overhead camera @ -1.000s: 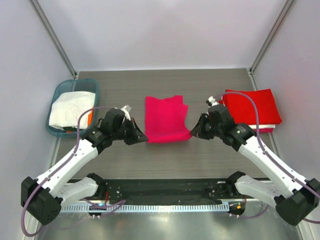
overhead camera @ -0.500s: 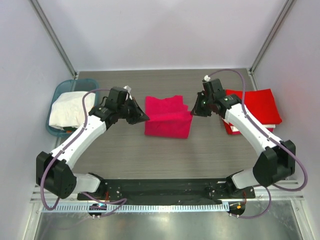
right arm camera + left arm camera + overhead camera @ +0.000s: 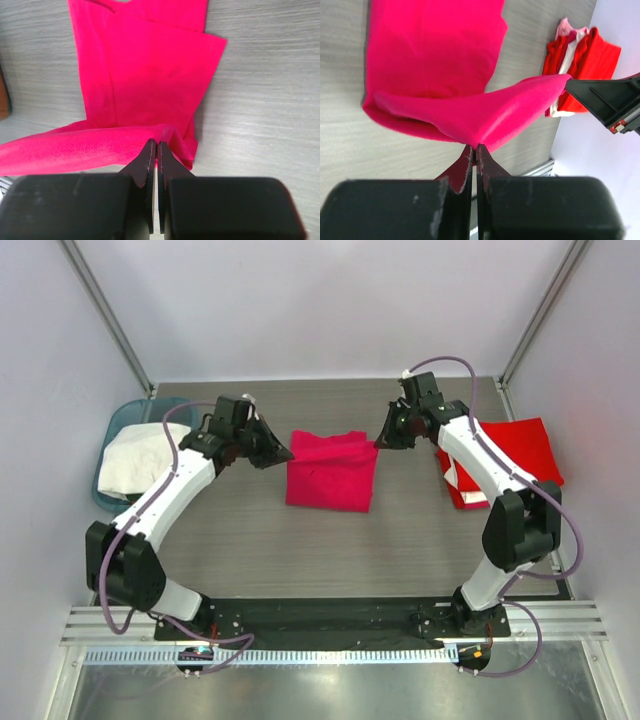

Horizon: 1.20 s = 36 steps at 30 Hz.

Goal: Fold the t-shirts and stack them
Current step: Fold the tshirt

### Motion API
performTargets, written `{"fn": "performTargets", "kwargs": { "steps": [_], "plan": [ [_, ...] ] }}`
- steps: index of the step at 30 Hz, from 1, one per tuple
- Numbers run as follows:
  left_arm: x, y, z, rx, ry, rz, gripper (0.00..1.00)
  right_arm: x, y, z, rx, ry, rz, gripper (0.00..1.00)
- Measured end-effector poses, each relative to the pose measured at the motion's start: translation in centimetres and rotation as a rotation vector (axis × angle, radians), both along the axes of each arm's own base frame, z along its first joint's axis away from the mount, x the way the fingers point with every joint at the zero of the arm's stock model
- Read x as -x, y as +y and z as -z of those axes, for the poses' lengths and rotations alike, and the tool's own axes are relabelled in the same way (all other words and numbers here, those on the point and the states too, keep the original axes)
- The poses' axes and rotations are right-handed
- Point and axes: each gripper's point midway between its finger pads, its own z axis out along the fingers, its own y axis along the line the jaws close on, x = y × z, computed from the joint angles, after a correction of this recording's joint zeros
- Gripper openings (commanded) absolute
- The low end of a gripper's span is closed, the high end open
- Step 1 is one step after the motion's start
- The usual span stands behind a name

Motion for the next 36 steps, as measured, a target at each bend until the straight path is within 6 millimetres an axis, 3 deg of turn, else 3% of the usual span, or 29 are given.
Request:
{"fn": "performTargets", "kwargs": {
  "steps": [10,17,19,21,23,24,25,26,29,32,34,36],
  "plan": [
    [-6.2,0.3,3.2,0.008,0.071,-0.038,0.00,-3.7,-0.4,2.8,-0.025,0.065,0.009,0.01],
    [-10.3,0.3,3.9,0.019,0.066,-0.048,0.00,-7.1,-0.3,3.6,-0.054,0.065,0.009,0.03],
    [-11.7,0.3,4.1,0.025,0.061,-0.054,0.00,-8.4,-0.2,3.9,-0.064,0.063,0.011,0.10],
    [-13.7,0.1,4.5,0.040,0.059,-0.062,0.00,-10.0,-0.1,4.3,-0.077,0.057,0.017,0.27],
    [-16.0,-0.1,5.2,0.056,0.046,-0.067,0.47,-11.7,-0.1,5.1,-0.086,0.051,0.026,0.46],
    [-17.4,-0.1,5.9,0.062,0.042,-0.073,0.79,-13.0,-0.2,5.5,-0.092,0.039,0.032,0.51],
    [-18.7,0.1,6.4,0.066,0.036,-0.080,0.87,-13.9,-0.3,6.0,-0.098,0.032,0.041,0.52],
    [-19.7,0.2,7.0,0.069,0.036,-0.087,0.93,-14.9,-0.5,6.6,-0.099,0.027,0.048,0.52],
    [-21.4,0.7,8.5,0.065,0.034,-0.098,0.93,-16.4,-0.9,8.4,-0.103,0.020,0.061,0.52],
    [-21.6,1.4,8.6,0.043,0.012,-0.093,0.92,-16.1,-1.5,9.8,-0.108,0.006,0.064,0.54],
    [-21.6,1.6,8.2,0.029,-0.023,-0.084,0.91,-14.7,-1.7,10.7,-0.115,0.000,0.058,0.55],
    [-21.2,1.9,8.2,0.015,-0.044,-0.078,0.91,-13.2,-1.7,11.6,-0.124,0.002,0.049,0.65]
  ]
}}
